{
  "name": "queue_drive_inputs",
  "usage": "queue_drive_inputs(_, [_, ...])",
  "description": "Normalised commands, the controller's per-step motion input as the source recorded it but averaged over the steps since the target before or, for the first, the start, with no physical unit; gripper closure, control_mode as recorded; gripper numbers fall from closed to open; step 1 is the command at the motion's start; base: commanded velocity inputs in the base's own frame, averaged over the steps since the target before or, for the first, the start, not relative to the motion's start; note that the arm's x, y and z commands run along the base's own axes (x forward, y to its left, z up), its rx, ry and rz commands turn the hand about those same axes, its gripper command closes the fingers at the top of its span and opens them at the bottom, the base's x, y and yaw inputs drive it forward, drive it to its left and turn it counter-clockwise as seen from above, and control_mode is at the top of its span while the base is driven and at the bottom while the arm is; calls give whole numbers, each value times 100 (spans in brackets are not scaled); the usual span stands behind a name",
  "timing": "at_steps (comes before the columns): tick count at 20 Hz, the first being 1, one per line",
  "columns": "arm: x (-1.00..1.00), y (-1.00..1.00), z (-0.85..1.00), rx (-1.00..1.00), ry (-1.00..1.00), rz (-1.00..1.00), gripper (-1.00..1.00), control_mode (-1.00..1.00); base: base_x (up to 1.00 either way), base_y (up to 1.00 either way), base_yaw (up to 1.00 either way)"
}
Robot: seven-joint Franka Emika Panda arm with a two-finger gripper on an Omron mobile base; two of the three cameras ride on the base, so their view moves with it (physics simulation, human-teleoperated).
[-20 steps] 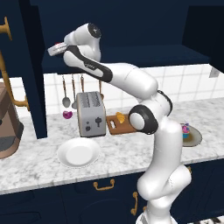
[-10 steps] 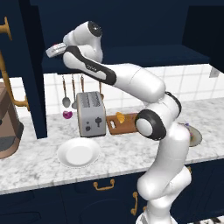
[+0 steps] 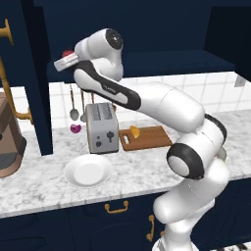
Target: From the different types of pastries on the counter, select a croissant and place it on the cutting board. Then retrieve a jar of jam from the cabinet and place it alongside the croissant on the cutting board.
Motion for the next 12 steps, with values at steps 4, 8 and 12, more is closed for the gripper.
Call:
queue_drive_inputs(4, [-88,-39,-23,3,-11,0,100,-100,0,0,0])
queue_drive_inputs(8, [-98,-54,-38,2,-5,0,100,-100,0,0,0])
queue_drive_inputs(12, [-99,-59,-52,2,-2,0,100,-100,0,0,0])
